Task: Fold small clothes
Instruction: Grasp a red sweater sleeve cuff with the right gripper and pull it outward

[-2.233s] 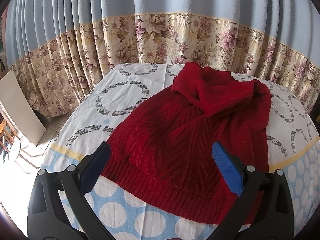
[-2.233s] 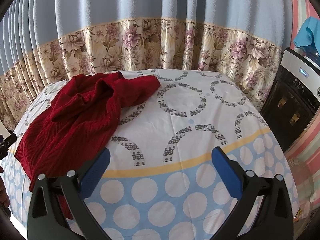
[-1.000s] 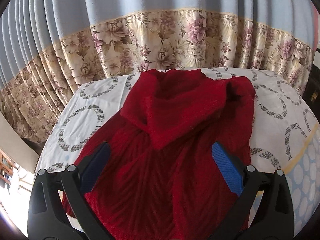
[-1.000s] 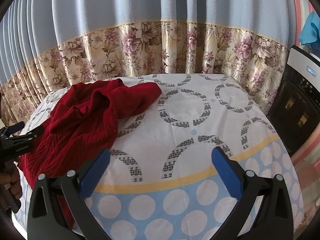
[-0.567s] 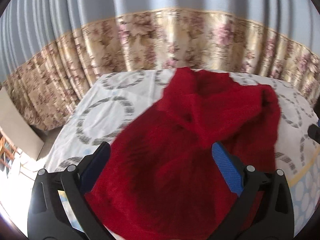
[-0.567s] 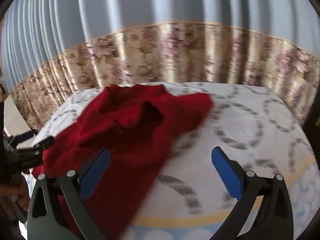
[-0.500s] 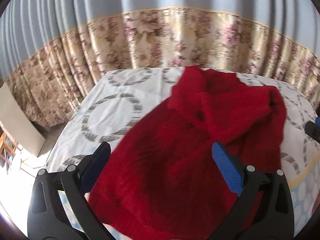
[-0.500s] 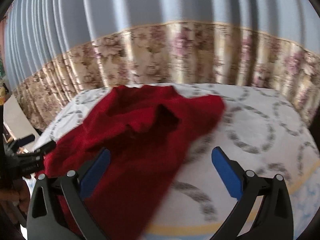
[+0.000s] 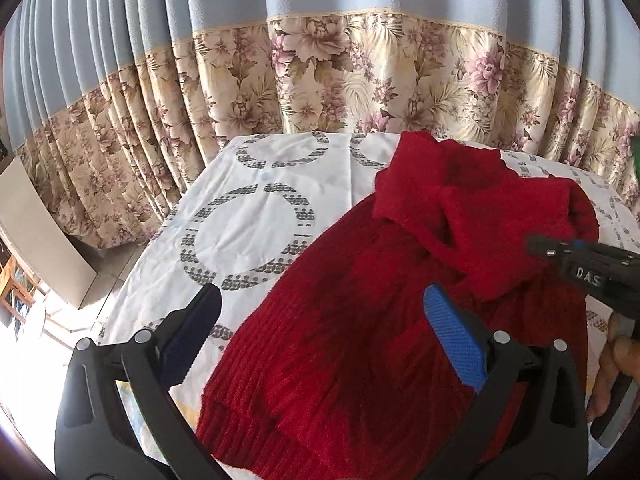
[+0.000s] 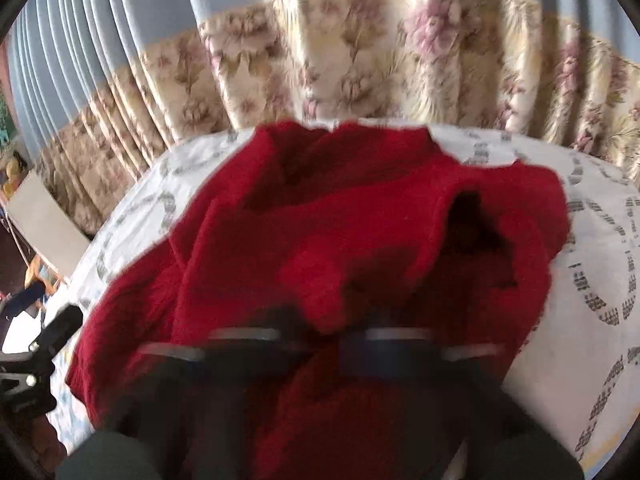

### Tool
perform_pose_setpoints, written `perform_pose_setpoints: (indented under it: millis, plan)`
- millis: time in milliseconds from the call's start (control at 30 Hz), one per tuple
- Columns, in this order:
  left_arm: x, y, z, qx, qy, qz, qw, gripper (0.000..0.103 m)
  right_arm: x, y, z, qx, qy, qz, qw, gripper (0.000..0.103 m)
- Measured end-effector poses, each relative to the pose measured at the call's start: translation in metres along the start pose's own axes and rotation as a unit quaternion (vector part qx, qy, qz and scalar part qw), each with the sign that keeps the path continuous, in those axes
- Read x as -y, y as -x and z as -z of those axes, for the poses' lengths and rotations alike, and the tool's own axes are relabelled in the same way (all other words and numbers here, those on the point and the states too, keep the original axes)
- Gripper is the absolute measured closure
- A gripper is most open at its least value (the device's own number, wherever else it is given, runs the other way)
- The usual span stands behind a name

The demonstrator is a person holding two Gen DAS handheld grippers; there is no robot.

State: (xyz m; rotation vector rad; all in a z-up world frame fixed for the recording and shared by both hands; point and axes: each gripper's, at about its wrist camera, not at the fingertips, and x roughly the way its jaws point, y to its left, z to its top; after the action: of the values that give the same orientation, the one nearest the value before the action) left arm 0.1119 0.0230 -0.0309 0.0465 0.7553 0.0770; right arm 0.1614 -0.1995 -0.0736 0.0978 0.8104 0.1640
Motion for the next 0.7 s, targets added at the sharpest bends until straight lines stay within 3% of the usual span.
perform_pose_setpoints:
  millis: [133, 200, 333, 367, 433, 567, 700]
  plan:
    - [0.009, 0.001, -0.003, 0.004, -0.009, 0.001, 1.0000, 0.003, 0.024, 0.031, -0.005, 0.045, 0.000, 0.009, 0.999, 0.094]
    - [0.015, 0.001, -0.005, 0.004, -0.012, 0.003, 0.9999, 0.003, 0.050, 0.050, -0.011, 0.065, -0.007, 0.036, 0.997, 0.094]
    - [0.029, -0.001, -0.011, 0.003, -0.026, 0.006, 0.9996, 0.003, 0.118, 0.075, -0.021, 0.088, -0.022, 0.111, 0.990, 0.094]
    - [0.035, -0.002, -0.014, 0.003, -0.030, 0.010, 0.9995, 0.003, 0.146, 0.080, -0.022, 0.090, -0.025, 0.147, 0.985, 0.094]
    - [0.044, -0.003, -0.018, 0.002, -0.036, 0.012, 0.9993, 0.003, 0.186, 0.083, -0.023, 0.088, -0.036, 0.173, 0.980, 0.094]
    - [0.067, -0.008, -0.024, 0.000, -0.057, 0.010, 0.9983, 0.003, 0.285, 0.099, -0.021, 0.082, -0.081, 0.251, 0.961, 0.094]
    - [0.085, -0.014, -0.031, -0.004, -0.059, 0.018, 0.9981, 0.003, 0.355, 0.114, -0.014, 0.076, -0.123, 0.289, 0.946, 0.094]
